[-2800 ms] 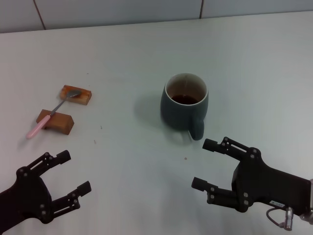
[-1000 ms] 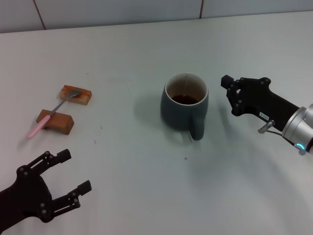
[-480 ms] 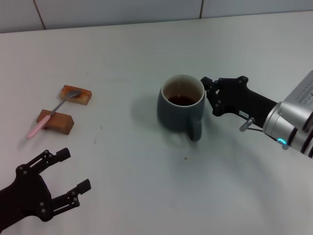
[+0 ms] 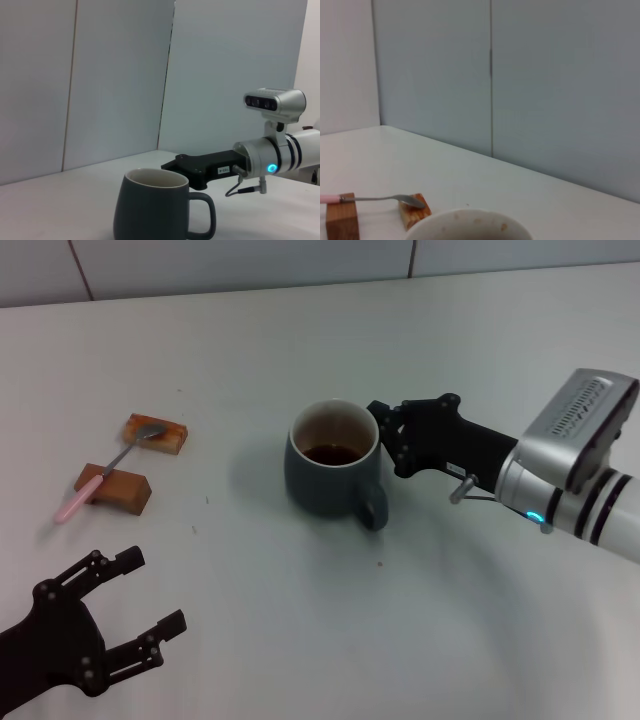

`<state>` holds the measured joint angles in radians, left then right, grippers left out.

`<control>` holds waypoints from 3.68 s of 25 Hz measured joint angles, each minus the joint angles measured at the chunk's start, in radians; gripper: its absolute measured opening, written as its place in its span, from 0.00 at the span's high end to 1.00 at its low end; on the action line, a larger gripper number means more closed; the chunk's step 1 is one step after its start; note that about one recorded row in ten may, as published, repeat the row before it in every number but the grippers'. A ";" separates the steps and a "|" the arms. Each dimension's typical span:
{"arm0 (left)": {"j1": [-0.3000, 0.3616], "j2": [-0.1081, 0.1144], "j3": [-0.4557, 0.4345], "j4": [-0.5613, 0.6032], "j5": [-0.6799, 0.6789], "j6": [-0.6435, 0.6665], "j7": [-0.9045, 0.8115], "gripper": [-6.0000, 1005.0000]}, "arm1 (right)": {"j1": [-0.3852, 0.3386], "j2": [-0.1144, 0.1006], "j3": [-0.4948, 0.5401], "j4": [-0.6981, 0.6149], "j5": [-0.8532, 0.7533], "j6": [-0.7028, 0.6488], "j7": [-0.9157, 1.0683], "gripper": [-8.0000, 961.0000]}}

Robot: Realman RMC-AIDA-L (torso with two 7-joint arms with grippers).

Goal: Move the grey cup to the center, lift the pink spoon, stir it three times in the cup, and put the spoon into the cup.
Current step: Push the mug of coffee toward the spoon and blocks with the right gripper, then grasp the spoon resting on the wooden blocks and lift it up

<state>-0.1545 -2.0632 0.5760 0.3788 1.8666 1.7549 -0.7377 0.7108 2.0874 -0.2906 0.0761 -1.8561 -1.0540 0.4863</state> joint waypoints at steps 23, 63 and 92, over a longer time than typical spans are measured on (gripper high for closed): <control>0.001 0.000 0.002 0.000 0.002 0.002 0.003 0.14 | -0.122 -0.008 0.079 -0.071 -0.014 -0.215 0.010 0.94; -0.001 -0.004 -0.013 -0.008 -0.006 -0.011 -0.004 0.14 | -0.335 -0.005 -0.198 -0.342 -0.118 -0.674 0.296 0.22; 0.026 0.003 -0.311 -0.123 -0.006 -0.138 -0.394 0.14 | -0.316 -0.005 -0.218 -0.355 -0.118 -0.654 0.310 0.22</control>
<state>-0.1280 -2.0599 0.2651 0.2554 1.8607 1.6167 -1.1318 0.3944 2.0820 -0.5084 -0.2792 -1.9743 -1.7080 0.7961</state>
